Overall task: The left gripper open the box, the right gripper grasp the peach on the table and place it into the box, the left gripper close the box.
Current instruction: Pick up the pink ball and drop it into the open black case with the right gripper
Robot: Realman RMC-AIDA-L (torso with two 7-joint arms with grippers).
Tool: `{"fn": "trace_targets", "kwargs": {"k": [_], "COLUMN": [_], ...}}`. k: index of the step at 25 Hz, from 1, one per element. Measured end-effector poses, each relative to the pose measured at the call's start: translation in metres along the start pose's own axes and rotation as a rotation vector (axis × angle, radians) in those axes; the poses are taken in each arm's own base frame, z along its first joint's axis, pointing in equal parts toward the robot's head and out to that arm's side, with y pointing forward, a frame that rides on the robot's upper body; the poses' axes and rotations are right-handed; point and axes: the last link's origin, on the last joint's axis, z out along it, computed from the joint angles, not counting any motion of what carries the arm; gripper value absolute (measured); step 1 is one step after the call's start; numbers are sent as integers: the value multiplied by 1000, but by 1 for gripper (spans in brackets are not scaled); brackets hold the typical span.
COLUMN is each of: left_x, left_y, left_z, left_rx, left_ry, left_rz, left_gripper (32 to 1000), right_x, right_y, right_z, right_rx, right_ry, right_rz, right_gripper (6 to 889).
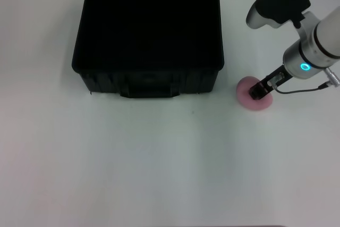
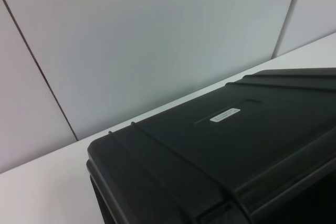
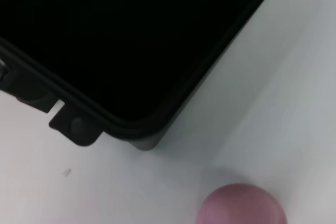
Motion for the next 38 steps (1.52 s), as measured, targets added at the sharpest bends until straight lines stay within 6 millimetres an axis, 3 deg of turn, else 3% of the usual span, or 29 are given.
{"fn": "trace_targets", "kwargs": {"k": [6,23,31,38], "left_x": [-1,-6,-8,-9], "left_y": [-1,-5,-7,-8], "left_z": [0,2,1,1], "left_rx": [1,7,11,12], "left_ry": [-2,-12,-8,-10], "left_rz": [-1,-8,-12,-14], "left_gripper": [508,515,519,522], "right_x": [-1,-18,-29,-37], "right_y": [0,12,10,8], "right_z": [-1,-42,-81,-102], "right_rx": [2,-36,-38,-23], "right_ry": [-3,-18,-73,-143], "right_rz": [-3,-85,-116,-138], "right_gripper": [145,55,53,52]}}
